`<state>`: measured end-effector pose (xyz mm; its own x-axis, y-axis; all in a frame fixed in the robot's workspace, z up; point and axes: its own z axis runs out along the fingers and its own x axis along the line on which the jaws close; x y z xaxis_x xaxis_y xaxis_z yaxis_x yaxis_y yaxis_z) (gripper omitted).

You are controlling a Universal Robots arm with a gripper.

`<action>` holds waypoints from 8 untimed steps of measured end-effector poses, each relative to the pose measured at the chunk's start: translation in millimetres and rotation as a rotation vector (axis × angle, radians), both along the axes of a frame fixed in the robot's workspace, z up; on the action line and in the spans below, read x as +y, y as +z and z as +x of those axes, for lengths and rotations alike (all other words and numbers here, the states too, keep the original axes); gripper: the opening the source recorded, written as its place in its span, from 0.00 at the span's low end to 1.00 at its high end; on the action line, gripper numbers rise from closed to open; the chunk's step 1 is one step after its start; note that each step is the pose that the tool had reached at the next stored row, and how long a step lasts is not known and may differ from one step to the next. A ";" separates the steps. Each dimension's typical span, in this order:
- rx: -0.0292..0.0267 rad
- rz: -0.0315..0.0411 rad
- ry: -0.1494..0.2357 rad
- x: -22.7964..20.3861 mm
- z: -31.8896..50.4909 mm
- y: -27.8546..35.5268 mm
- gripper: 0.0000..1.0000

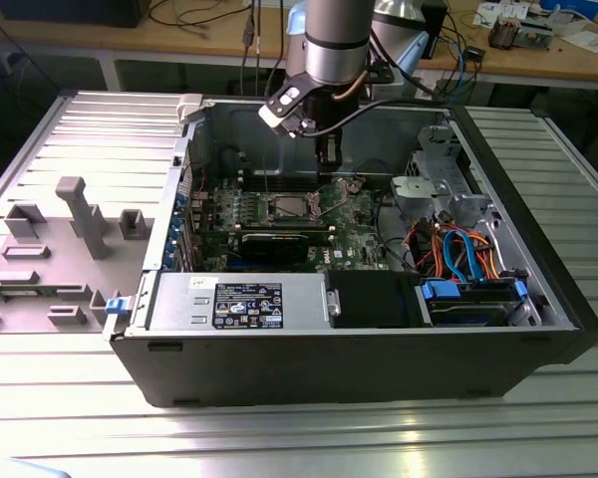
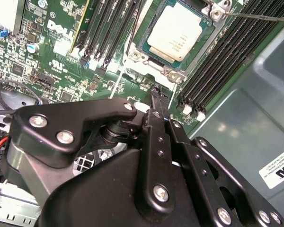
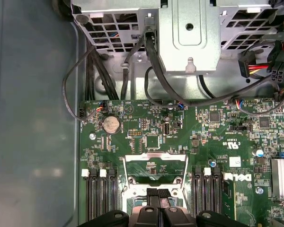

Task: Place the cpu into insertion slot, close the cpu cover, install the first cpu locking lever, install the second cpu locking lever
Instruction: 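Close the cpu cover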

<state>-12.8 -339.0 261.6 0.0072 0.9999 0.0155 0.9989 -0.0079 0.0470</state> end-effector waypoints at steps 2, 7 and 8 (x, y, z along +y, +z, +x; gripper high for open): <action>0.0000 0.0000 0.000 0.0 0.1 0.0 0.11; 0.0000 0.0000 0.000 0.0 0.1 0.0 0.11; 0.0001 -0.0001 0.000 0.1 0.1 0.7 0.11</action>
<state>-12.6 -339.0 262.3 0.0071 0.9999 0.0154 0.9989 -0.0079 0.0469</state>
